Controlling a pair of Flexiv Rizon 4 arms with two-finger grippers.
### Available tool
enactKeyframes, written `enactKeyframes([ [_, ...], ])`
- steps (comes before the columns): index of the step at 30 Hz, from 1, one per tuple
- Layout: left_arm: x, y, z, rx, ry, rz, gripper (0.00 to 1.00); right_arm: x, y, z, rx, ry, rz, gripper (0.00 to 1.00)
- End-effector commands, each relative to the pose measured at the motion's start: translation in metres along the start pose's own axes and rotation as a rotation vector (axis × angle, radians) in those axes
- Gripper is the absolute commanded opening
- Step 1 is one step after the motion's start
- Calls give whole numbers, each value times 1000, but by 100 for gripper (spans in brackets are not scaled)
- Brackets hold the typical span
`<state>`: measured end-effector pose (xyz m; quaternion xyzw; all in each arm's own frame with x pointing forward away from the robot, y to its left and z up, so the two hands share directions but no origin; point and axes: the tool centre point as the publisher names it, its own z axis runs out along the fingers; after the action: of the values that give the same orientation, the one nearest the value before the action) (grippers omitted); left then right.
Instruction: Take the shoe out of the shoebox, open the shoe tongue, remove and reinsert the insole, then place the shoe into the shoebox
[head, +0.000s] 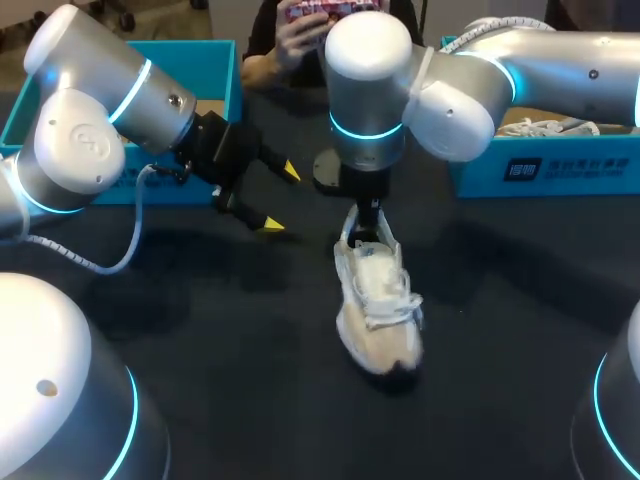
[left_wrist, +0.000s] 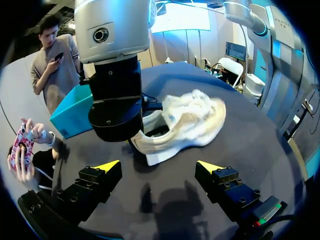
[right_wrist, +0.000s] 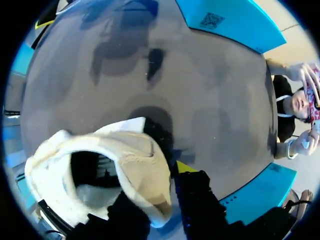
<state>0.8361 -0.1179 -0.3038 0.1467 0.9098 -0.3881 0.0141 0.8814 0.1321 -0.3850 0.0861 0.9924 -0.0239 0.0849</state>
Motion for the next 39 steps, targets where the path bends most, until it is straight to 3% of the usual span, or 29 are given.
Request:
enactKeyframes([
  [1, 0, 0, 0, -3, 0, 0, 100, 4, -2, -1, -4, -21, 28, 0],
  [8, 0, 0, 0, -3, 0, 0, 100, 8, -11, -31, 35, -45, 101, 0],
  [10, 0, 0, 0, -3, 0, 0, 100, 11, -15, -53, 60, -39, 119, 0],
  [11, 0, 0, 0, -3, 0, 0, 100, 11, -15, -53, 60, -39, 119, 0],
  [14, 0, 0, 0, -3, 0, 0, 100, 12, -20, -89, 53, -49, 118, 0],
  [18, 0, 0, 0, -3, 0, 0, 100, 8, -26, -115, 87, -44, 148, 0],
  [28, 0, 0, 0, -3, 0, 0, 100, -11, -43, -192, 37, -75, 152, 0],
  [39, 0, 0, 0, -3, 0, 0, 100, -43, -71, -225, 77, -54, 118, 0],
])
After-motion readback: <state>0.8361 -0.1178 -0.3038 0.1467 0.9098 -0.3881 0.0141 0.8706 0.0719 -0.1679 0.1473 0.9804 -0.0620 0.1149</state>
